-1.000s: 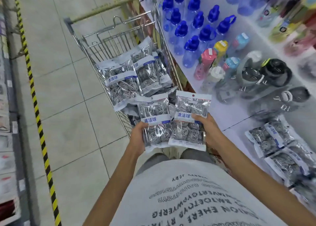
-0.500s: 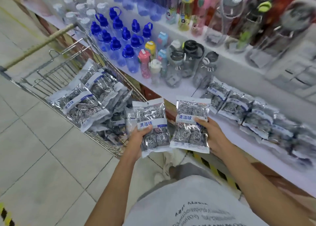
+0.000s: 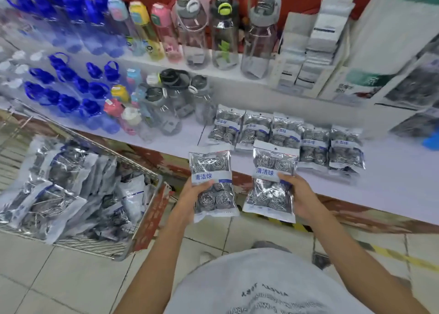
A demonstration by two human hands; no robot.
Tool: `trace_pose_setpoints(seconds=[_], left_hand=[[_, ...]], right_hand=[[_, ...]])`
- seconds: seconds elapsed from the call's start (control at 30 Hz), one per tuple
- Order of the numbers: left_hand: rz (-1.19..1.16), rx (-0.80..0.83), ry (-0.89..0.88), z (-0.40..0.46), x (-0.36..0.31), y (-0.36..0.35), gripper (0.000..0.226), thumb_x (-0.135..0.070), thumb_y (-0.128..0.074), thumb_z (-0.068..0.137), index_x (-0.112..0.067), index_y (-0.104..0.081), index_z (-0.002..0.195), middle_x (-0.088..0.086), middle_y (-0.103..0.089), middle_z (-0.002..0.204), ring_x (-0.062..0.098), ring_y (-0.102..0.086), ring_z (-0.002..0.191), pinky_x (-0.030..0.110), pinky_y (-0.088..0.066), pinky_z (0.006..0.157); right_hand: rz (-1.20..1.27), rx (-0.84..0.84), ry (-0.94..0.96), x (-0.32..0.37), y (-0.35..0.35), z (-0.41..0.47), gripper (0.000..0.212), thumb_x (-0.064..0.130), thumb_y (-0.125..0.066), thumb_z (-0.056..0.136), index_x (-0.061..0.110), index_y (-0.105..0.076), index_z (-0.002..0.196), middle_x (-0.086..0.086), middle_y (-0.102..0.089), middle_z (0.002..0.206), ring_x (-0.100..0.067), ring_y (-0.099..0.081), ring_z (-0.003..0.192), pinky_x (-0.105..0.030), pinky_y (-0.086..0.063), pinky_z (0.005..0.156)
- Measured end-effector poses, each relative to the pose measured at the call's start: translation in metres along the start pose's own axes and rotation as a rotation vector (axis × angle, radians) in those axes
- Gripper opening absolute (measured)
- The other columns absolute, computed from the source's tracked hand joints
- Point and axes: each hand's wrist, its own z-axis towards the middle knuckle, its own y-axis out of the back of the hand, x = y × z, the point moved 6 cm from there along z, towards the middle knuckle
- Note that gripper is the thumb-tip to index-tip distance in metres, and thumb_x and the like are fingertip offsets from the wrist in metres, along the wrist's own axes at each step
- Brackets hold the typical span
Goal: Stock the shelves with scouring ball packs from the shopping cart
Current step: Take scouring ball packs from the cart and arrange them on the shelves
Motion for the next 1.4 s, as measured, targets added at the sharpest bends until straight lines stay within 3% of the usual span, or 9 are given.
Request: trace_pose_setpoints(seconds=[0.1,0.27,0.37,0.5,0.63,0.87,1.03,1.23,1.4], left_hand=[[0.043,0.018,0.029,0.017,-0.003,-0.048,0.061,-0.026,-0.095,0.064,-0.027,-0.064,0.117,0.004,-0.081,0.092,0.028,-0.079,0.078,0.044,-0.064,0.062],[0.093,0.025,0.016,0.041,-0.011,-0.114,0.041,-0.022,-0.093,0.07,-0.037,-0.071,0.101,-0.005,-0.08,0.085,0.027,-0.078,0.075,0.041,-0.064,0.061],[0.16,0.061,-0.043,0.056,-0.023,-0.141,0.044,-0.023,-0.093,0.073,-0.037,-0.07,0.108,-0.004,-0.081,0.101,0.019,-0.079,0.085,0.043,-0.065,0.07],[0.219,0.023,-0.045,0.086,-0.039,-0.163,0.055,-0.025,-0.092,0.076,-0.027,-0.064,0.123,0.006,-0.078,0.112,0.031,-0.073,0.106,0.056,-0.059,0.094],[0.282,-0.059,-0.062,0.126,-0.06,-0.179,0.071,-0.026,-0.089,0.08,-0.028,-0.051,0.14,-0.007,-0.067,0.117,0.023,-0.063,0.112,0.049,-0.044,0.11],[0.388,-0.034,0.015,0.197,-0.089,-0.205,0.105,-0.033,-0.088,0.081,-0.027,-0.024,0.163,0.016,-0.053,0.153,0.042,-0.051,0.139,0.056,-0.049,0.107],[0.417,0.004,0.066,0.237,-0.101,-0.218,0.101,-0.025,-0.087,0.082,-0.031,-0.027,0.162,0.015,-0.06,0.146,0.023,-0.064,0.086,0.04,-0.056,0.067],[0.468,0.001,0.098,0.272,-0.107,-0.224,0.1,-0.027,-0.086,0.084,-0.028,-0.025,0.163,0.023,-0.061,0.14,0.021,-0.055,0.069,0.041,-0.051,0.061],[0.468,-0.019,0.112,0.298,-0.106,-0.223,0.101,-0.019,-0.086,0.083,-0.023,-0.025,0.163,0.024,-0.046,0.155,0.041,-0.064,0.12,0.063,-0.055,0.099]], right_hand=[[0.012,-0.056,0.016,0.012,0.047,0.014,0.059,0.03,-0.086,0.079,0.004,-0.065,0.127,-0.001,-0.064,0.079,-0.009,-0.046,0.058,-0.02,-0.04,0.044],[-0.009,-0.127,0.049,0.033,0.108,0.04,0.061,0.031,-0.089,0.077,0.016,-0.061,0.129,-0.008,-0.074,0.116,-0.03,-0.065,0.11,-0.041,-0.049,0.093],[-0.02,-0.194,0.042,0.042,0.135,0.058,0.07,0.035,-0.089,0.079,0.018,-0.056,0.138,-0.01,-0.072,0.122,-0.036,-0.062,0.123,-0.055,-0.05,0.105],[-0.014,-0.275,0.04,0.063,0.152,0.085,0.102,0.038,-0.09,0.077,0.023,-0.033,0.16,0.0,-0.053,0.147,-0.028,-0.056,0.12,-0.037,-0.05,0.086],[-0.048,-0.339,0.043,0.081,0.166,0.124,0.108,0.038,-0.09,0.078,0.021,-0.026,0.163,-0.009,-0.034,0.167,-0.033,-0.04,0.147,-0.049,-0.036,0.116],[-0.131,-0.393,-0.022,0.111,0.171,0.181,0.091,0.033,-0.088,0.081,0.014,-0.04,0.156,-0.008,-0.057,0.148,-0.03,-0.057,0.123,-0.043,-0.047,0.1],[-0.164,-0.433,-0.073,0.12,0.176,0.218,0.07,0.029,-0.086,0.084,0.016,-0.054,0.145,-0.011,-0.066,0.134,-0.031,-0.065,0.114,-0.045,-0.055,0.098],[-0.215,-0.412,-0.115,0.13,0.173,0.256,0.076,0.029,-0.087,0.083,0.011,-0.051,0.147,-0.011,-0.061,0.141,-0.027,-0.061,0.117,-0.038,-0.049,0.099],[-0.258,-0.404,-0.175,0.127,0.173,0.28,0.08,0.029,-0.086,0.083,0.011,-0.047,0.151,-0.015,-0.055,0.149,-0.035,-0.053,0.134,-0.048,-0.044,0.113]])
